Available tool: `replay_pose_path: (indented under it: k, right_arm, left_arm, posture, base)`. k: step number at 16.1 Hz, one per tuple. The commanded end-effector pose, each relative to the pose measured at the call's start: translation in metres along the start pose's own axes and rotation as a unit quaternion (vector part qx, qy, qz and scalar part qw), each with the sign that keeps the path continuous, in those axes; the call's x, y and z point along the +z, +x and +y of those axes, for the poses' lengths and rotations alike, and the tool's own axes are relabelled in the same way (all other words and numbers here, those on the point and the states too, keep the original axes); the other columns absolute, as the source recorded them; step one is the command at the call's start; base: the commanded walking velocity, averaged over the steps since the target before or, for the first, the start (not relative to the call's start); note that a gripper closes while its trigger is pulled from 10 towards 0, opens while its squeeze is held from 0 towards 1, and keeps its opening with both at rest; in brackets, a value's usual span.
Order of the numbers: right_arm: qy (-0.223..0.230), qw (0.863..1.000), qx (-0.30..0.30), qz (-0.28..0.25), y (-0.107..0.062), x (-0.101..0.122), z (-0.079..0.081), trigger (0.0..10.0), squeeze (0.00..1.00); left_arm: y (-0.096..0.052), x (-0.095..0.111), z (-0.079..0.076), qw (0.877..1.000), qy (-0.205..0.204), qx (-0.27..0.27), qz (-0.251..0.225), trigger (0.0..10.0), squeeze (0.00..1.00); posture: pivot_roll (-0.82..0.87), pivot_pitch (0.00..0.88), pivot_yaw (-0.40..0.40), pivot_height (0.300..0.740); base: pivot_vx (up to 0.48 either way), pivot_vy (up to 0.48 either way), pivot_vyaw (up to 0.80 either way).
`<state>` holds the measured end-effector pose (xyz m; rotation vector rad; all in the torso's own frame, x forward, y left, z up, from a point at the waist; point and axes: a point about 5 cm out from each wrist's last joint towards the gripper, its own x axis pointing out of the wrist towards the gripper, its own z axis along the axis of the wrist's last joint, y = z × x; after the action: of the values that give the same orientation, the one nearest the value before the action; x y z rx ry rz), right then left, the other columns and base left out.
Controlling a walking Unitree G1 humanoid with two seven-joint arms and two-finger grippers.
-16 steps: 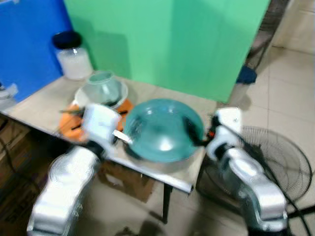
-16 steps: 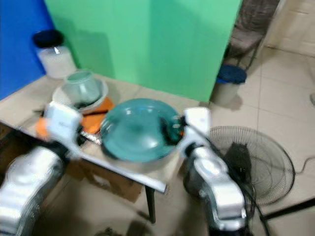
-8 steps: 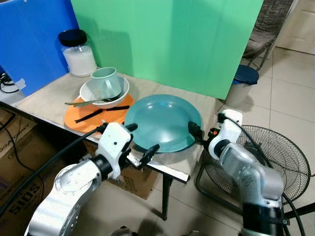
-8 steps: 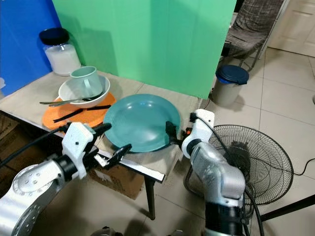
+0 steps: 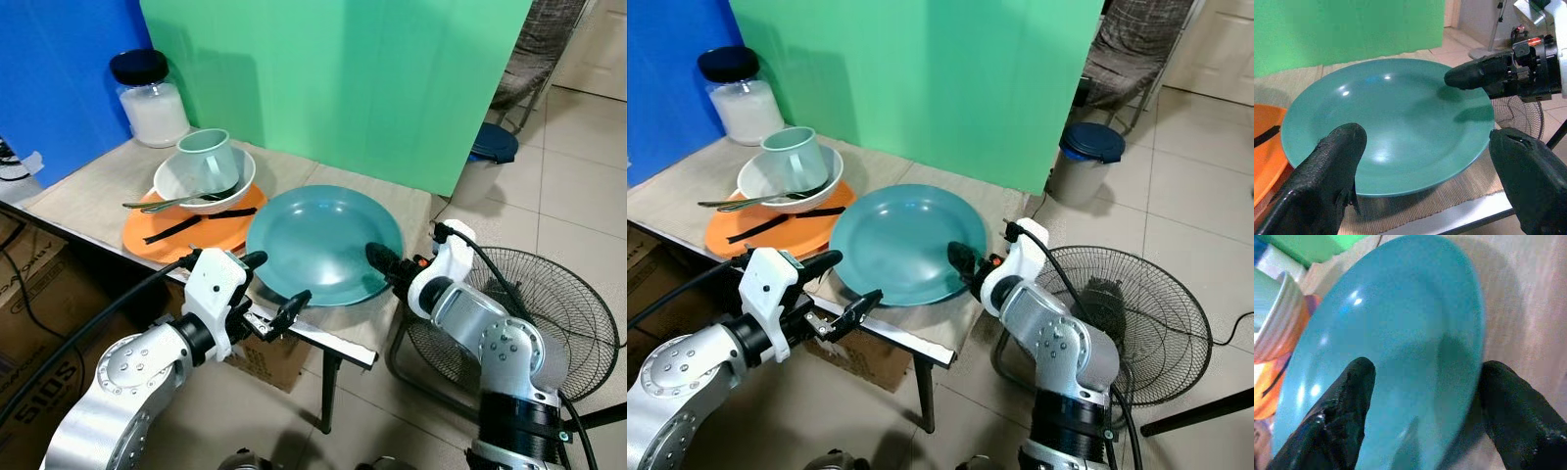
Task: Setting the table
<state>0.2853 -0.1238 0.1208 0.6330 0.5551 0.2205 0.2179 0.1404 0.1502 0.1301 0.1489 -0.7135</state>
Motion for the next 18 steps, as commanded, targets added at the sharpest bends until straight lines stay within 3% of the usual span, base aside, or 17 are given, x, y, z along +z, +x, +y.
replay_pose_path:
  k: [1,7,18]
  right_arm:
    - [0.007,1.0,0.003,0.003,0.0,0.0,0.001,0.0,0.0]
    - [0.016,0.999,0.026,0.013,0.0,0.001,0.01,0.0,0.0]
    - [0.037,0.998,0.013,0.041,0.006,-0.011,0.007,0.0,0.0]
  left_arm:
    - [-0.003,0.002,0.0,1.0,0.004,-0.001,-0.001,10.0,0.02]
    - [-0.001,0.002,-0.003,1.0,0.006,-0.004,-0.001,10.0,0.02]
    - [-0.001,0.001,-0.007,1.0,0.009,-0.009,0.004,10.0,0.02]
  posture:
    - [0.08,0.044,0.007,0.74]
    - [0.09,0.043,0.007,0.74]
    - [0.09,0.05,0.002,0.74]
  base:
    - [0.0,0.0,0.0]
    - [0.0,0.0,0.0]
    - [0.0,0.0,0.0]
